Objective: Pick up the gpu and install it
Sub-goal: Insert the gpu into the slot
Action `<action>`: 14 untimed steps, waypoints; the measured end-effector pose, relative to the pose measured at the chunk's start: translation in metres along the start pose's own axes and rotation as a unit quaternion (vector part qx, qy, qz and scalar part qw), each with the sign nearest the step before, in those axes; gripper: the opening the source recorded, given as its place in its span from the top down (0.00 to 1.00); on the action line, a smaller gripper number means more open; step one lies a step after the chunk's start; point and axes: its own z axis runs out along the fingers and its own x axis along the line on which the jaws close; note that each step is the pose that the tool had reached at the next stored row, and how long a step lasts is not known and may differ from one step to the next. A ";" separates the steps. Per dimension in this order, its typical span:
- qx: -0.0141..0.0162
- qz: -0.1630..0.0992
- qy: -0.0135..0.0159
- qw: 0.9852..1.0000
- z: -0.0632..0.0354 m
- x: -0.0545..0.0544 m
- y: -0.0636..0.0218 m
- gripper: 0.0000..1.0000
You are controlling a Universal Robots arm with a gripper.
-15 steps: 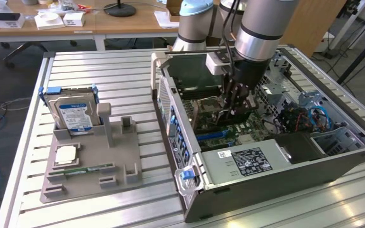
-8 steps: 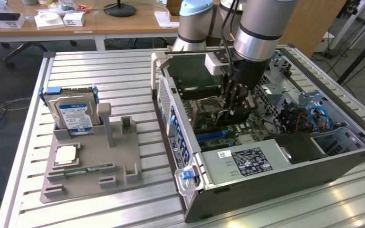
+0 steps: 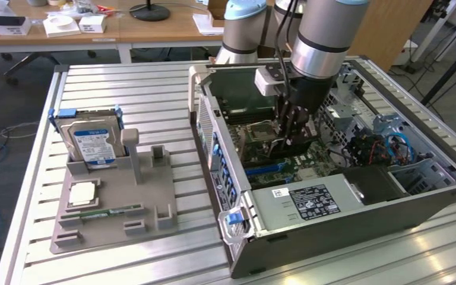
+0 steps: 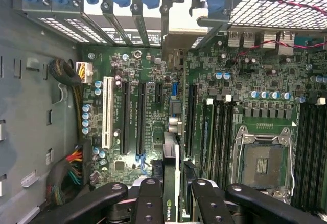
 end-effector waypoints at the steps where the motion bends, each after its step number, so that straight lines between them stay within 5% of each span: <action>1: 0.000 0.000 0.000 1.000 0.0000 0.000 0.0001 0.74; 14: 0.000 0.000 0.000 1.000 0.0033 0.000 0.0031 0.74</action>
